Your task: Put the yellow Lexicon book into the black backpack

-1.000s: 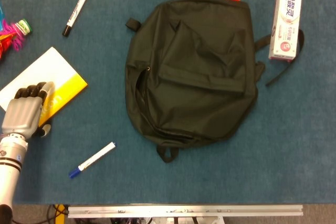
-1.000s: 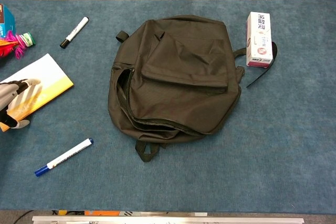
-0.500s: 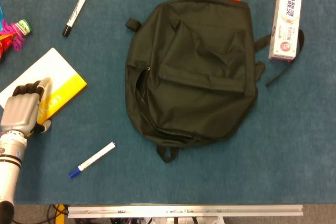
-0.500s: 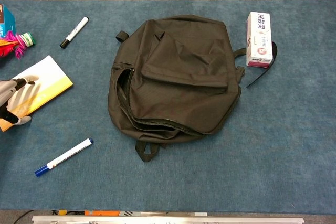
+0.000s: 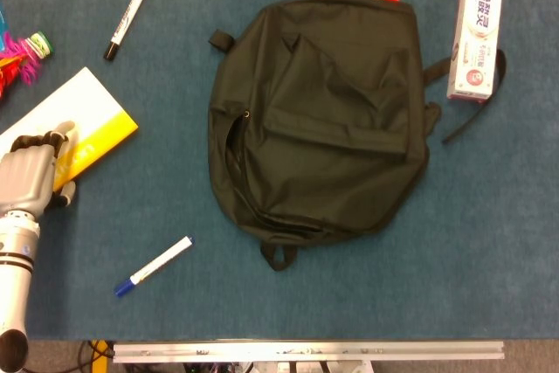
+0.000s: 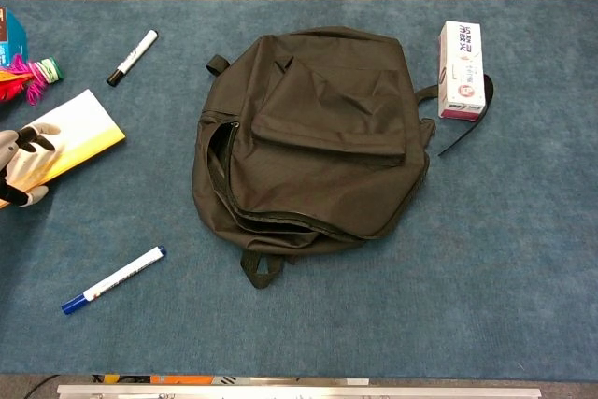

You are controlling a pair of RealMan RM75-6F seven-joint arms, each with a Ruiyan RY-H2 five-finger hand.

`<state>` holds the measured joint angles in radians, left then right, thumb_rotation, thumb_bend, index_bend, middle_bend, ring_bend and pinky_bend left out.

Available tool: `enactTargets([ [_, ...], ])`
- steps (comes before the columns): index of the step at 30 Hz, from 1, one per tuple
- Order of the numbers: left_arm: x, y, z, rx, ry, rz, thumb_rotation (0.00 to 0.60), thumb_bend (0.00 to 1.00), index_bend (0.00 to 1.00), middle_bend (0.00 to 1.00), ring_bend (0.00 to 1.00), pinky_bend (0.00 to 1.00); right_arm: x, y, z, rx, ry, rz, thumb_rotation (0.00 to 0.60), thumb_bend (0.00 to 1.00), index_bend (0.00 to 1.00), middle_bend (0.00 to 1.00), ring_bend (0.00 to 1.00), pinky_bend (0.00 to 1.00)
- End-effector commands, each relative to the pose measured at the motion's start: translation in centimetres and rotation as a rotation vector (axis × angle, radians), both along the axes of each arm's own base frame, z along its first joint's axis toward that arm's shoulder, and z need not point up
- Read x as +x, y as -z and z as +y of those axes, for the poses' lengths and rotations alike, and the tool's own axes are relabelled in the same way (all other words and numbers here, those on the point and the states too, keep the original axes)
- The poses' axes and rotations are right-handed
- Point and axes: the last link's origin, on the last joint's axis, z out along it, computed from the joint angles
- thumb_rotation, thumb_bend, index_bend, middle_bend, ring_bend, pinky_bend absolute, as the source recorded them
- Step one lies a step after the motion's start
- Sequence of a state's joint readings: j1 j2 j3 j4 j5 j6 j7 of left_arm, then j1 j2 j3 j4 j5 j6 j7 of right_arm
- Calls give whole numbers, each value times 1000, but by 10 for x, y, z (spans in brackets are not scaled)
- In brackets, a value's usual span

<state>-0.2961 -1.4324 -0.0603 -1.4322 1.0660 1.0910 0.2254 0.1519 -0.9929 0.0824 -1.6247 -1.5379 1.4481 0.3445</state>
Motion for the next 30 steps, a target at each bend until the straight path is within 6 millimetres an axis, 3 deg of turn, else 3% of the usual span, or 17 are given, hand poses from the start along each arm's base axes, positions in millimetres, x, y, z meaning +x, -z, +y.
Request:
enactTargets([
  [1,-2,-2,2,29,3,10,600,344,156,274,248,181,0,0,0,0,1,1,600,86,276,365,292,381],
  [10,-11,-6,10,112,1,46,600,371,275,356,309,259,0,1,-2,7,3,2,600,87,276,365,293,381],
  [23,-19,-8,26,205,22,114,600,380,348,405,370,316,2,0,-2,5,4,3,600,87,276,365,293,381],
  [30,-18,-12,32,262,52,136,600,382,465,429,394,341,1,-1,-1,4,5,0,600,86,276,365,293,381],
])
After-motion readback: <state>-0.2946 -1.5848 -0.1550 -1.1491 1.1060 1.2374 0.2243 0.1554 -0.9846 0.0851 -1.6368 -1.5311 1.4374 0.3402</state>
